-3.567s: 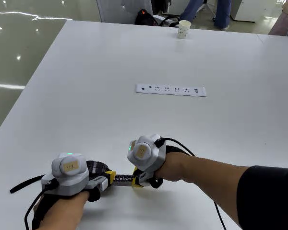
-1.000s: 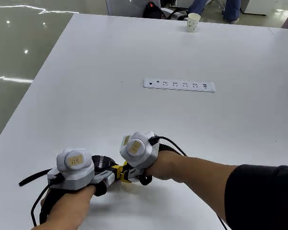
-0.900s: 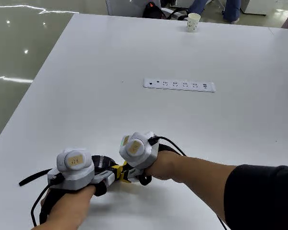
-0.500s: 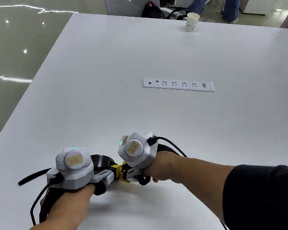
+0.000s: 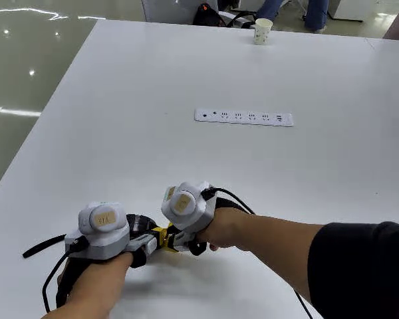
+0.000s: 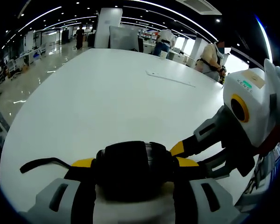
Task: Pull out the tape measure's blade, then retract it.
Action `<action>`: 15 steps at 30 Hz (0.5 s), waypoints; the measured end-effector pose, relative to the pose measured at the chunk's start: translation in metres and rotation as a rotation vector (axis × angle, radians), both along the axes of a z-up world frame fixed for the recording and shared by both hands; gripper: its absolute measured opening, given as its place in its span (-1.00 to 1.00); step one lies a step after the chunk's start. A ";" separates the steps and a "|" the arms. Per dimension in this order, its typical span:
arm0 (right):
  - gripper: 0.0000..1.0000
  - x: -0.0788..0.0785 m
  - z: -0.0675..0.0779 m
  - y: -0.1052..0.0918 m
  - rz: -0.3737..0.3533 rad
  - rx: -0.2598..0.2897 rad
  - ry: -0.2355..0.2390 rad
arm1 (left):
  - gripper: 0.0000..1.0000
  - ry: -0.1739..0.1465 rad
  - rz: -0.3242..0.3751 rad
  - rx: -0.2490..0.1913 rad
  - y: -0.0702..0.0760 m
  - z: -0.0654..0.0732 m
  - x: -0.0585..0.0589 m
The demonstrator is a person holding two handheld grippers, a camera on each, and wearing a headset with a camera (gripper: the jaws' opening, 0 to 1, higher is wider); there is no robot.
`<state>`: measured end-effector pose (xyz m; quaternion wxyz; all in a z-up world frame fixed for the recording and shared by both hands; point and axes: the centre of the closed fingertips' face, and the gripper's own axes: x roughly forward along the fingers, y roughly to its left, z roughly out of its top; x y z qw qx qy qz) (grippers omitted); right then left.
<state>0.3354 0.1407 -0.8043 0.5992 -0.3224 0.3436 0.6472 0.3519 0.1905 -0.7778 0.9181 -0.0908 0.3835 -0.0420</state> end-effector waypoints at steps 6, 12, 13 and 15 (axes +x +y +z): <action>-0.77 -0.001 0.005 -0.006 -0.008 0.002 0.006 | 0.23 -0.019 0.013 -0.010 0.002 0.009 0.003; -0.74 0.000 0.013 -0.011 -0.033 0.018 -0.001 | 0.28 -0.038 -0.016 -0.006 -0.001 0.017 0.010; -0.74 -0.001 0.014 -0.012 -0.048 0.024 0.009 | 0.30 -0.042 -0.024 -0.008 -0.003 0.018 0.011; -0.71 0.000 0.018 -0.016 -0.076 0.041 0.023 | 0.35 -0.036 -0.037 -0.017 -0.004 0.018 0.012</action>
